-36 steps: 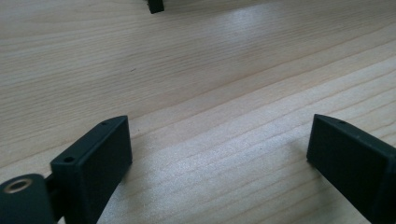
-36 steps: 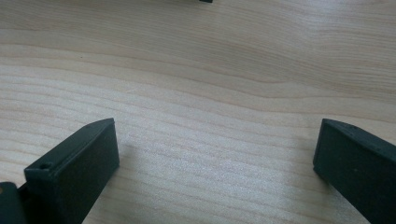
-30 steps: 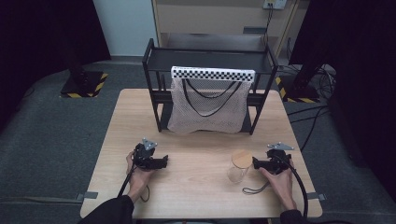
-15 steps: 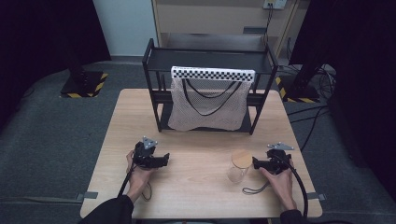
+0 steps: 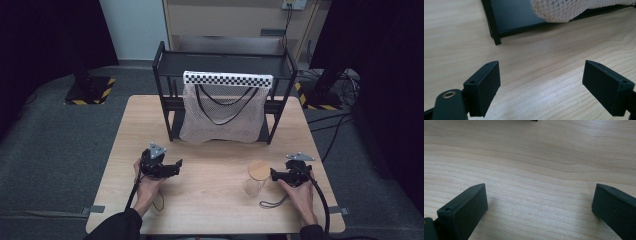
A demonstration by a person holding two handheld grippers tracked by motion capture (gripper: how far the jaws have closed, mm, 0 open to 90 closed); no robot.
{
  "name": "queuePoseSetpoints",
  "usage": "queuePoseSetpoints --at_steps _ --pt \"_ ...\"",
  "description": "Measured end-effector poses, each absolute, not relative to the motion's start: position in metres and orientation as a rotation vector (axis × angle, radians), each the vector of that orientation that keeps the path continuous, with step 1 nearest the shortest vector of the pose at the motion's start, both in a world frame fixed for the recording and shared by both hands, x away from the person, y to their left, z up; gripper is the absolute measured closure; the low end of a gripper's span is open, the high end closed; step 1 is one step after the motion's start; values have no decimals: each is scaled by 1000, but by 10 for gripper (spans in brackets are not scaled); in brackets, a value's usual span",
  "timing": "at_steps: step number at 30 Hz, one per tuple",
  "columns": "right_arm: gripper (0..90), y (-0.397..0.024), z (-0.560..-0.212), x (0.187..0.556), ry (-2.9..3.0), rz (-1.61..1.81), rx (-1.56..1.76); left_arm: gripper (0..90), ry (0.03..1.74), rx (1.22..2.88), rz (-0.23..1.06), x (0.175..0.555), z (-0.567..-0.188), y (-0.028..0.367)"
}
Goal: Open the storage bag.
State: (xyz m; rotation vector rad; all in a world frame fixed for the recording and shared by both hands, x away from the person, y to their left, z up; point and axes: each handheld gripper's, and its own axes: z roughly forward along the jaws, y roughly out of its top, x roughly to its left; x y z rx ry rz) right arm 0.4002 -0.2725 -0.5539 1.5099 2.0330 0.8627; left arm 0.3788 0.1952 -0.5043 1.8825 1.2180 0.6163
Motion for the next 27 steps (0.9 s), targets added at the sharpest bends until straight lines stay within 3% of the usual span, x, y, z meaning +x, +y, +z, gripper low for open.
queuePoseSetpoints --at_steps 27 --pt "2 -270 -554 403 2034 863 1506 123 1032 1887 811 375 -458 168"
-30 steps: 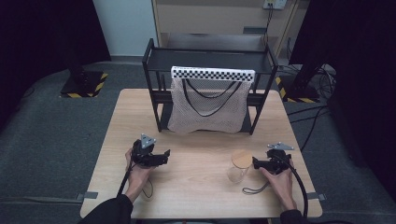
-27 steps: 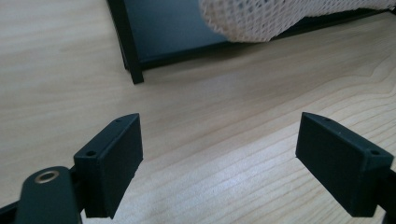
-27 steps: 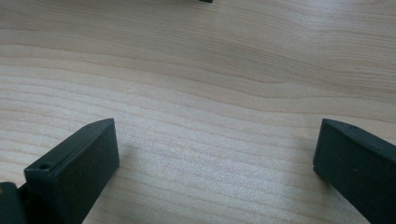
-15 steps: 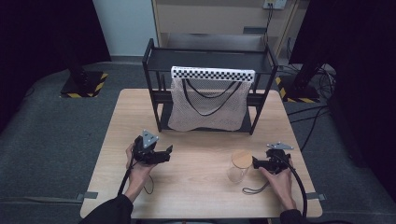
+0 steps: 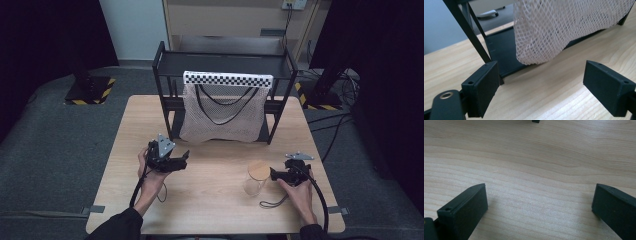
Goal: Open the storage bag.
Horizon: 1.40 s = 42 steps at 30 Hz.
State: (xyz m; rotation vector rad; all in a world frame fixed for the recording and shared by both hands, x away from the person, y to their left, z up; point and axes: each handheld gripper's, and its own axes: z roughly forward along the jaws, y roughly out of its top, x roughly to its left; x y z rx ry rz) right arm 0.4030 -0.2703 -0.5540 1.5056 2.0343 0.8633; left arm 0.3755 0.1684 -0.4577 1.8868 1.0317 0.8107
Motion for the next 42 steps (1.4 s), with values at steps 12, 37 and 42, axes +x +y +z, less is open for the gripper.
queuePoseSetpoints --at_steps 12,37,42 --pt "2 -270 -554 403 2035 863 1506 112 960 1855 902 381 -429 163" --pt "2 -271 -554 403 2042 867 1502 111 844 1887 1001 392 -403 144" --pt "2 -271 -554 403 2042 867 1502 115 811 1905 1027 394 -400 136"
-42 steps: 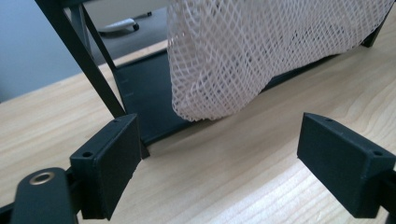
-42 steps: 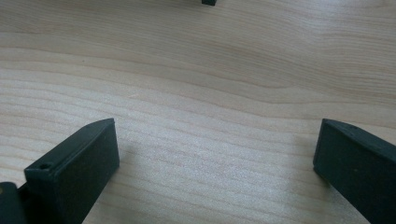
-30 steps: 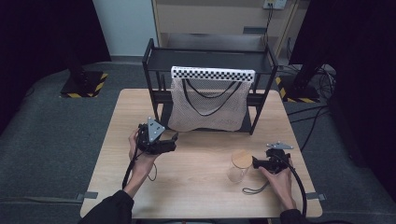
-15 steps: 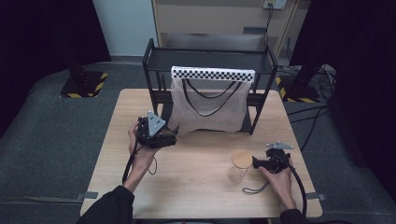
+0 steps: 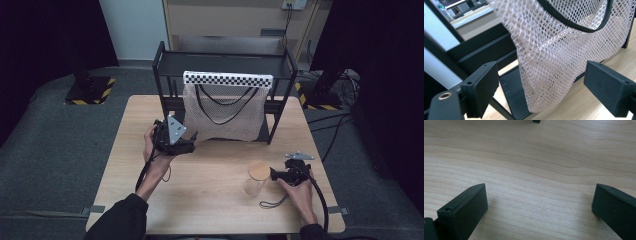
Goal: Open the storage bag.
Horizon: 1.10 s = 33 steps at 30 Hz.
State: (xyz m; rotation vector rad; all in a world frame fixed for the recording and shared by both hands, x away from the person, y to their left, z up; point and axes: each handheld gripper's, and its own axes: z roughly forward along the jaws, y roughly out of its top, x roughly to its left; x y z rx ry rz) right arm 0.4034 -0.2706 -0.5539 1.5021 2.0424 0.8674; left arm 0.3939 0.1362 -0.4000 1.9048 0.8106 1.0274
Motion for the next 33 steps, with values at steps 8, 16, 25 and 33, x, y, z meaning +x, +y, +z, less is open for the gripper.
queuePoseSetpoints --at_steps 8,16,25,33 --pt "2 -271 -554 403 2042 868 1502 122 737 1955 1106 397 -399 121" --pt "2 -271 -554 403 2043 868 1502 135 684 1981 1137 398 -396 112" --pt "2 -271 -554 403 2042 868 1502 139 614 2026 1181 400 -396 100" --pt "2 -271 -554 403 2043 868 1502 143 544 2059 1206 402 -395 91"
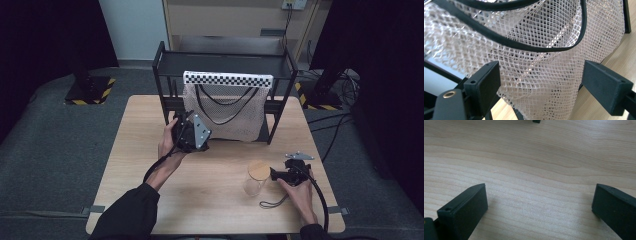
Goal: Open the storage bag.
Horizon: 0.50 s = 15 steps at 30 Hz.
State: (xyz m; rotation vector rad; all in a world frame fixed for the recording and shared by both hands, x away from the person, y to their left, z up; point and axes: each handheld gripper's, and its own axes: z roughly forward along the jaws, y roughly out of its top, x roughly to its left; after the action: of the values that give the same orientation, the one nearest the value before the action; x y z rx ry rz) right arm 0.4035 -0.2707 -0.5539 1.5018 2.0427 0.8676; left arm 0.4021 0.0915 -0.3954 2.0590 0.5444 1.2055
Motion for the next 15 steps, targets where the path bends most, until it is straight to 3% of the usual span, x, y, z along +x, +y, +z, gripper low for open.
queuePoseSetpoints --at_steps 15 --pt "2 -271 -554 404 2047 869 1499 146 469 2104 1223 411 -394 74"
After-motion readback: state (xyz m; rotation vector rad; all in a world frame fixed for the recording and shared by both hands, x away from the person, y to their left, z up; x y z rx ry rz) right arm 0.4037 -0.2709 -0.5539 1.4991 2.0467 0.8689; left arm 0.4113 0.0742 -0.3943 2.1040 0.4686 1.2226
